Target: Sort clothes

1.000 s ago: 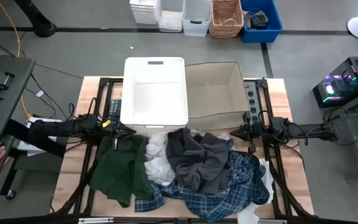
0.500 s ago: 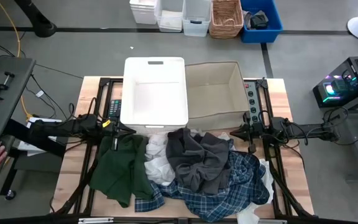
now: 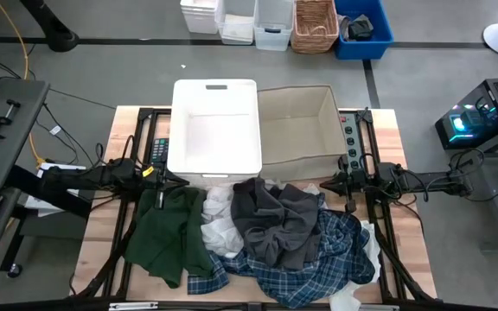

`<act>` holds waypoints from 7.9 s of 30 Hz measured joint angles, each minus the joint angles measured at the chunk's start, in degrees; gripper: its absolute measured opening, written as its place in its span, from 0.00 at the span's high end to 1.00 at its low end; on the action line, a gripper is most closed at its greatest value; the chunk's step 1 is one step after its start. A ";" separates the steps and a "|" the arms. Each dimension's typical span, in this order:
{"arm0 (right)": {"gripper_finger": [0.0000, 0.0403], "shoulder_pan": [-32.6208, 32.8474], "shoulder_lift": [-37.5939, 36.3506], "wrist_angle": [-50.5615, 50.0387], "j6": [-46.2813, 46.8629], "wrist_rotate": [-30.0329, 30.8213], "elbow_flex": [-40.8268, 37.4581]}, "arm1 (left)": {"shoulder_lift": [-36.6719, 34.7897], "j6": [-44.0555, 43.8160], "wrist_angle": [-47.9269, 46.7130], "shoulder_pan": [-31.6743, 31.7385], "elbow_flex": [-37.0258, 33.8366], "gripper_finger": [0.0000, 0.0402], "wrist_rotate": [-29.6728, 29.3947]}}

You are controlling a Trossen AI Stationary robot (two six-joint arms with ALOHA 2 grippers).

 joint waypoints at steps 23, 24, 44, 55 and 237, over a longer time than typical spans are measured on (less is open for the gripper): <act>1.00 0.00 0.00 -0.01 0.00 -0.01 -0.01 | -0.02 0.00 0.00 0.00 0.00 1.00 0.00; 1.00 0.00 0.00 -0.02 0.00 0.00 -0.02 | -0.01 0.00 0.00 0.02 0.00 1.00 0.00; 1.00 0.00 0.00 0.00 0.00 0.00 -0.02 | 0.00 0.00 0.00 0.00 0.00 1.00 0.00; 1.00 0.00 0.00 -0.02 0.00 -0.02 -0.02 | -0.02 0.00 0.00 0.00 0.00 1.00 -0.01; 1.00 0.00 0.00 -0.02 0.00 0.00 -0.02 | 74.58 -17.86 -43.11 7.17 89.22 0.24 -2.20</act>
